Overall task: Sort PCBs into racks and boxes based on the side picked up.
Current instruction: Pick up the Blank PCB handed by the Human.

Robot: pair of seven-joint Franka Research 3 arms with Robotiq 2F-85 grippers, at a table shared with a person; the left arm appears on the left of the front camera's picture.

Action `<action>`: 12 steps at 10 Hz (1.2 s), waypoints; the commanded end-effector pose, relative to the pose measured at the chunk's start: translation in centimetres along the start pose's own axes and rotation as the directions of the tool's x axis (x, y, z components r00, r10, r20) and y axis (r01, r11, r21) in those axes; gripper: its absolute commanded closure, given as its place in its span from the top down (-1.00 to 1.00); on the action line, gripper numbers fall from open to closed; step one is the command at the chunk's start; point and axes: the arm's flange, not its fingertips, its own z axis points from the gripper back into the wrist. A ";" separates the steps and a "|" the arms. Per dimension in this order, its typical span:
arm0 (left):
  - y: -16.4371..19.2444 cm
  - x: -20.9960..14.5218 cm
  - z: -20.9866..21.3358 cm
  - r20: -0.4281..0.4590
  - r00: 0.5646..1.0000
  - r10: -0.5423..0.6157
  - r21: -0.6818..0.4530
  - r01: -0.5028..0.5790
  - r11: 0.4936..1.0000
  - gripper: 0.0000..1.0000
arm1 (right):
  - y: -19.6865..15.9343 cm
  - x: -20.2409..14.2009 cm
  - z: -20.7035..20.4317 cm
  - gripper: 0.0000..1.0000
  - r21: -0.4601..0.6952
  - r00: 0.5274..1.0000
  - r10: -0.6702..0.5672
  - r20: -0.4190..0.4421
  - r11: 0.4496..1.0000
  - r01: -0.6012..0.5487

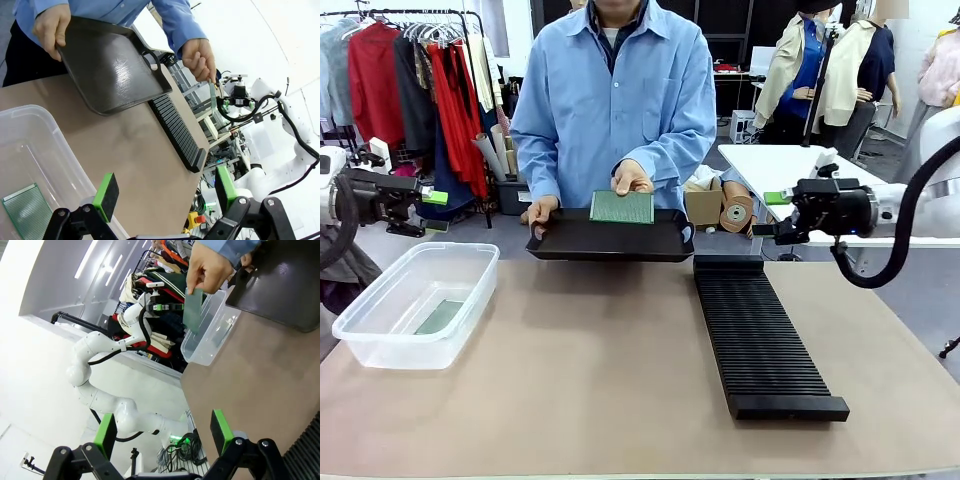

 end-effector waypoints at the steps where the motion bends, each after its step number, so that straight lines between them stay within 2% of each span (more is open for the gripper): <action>1: -0.1 0.0 0.1 -0.004 1.000 -0.003 0.005 0.003 1.000 1.00 | -1.0 2.0 -1.6 1.00 0.005 1.000 0.009 0.029 1.000 -0.010; 6: -0.1 0.0 0.1 -0.004 1.000 -0.003 0.005 0.003 1.000 1.00 | -4.4 4.5 -4.3 1.00 -0.052 0.999 0.019 0.039 0.998 -0.017; 12: -0.1 0.0 0.1 -0.004 1.000 -0.003 0.005 0.003 1.000 1.00 | -6.2 7.5 -8.0 1.00 -0.021 0.997 0.076 0.014 0.997 -0.076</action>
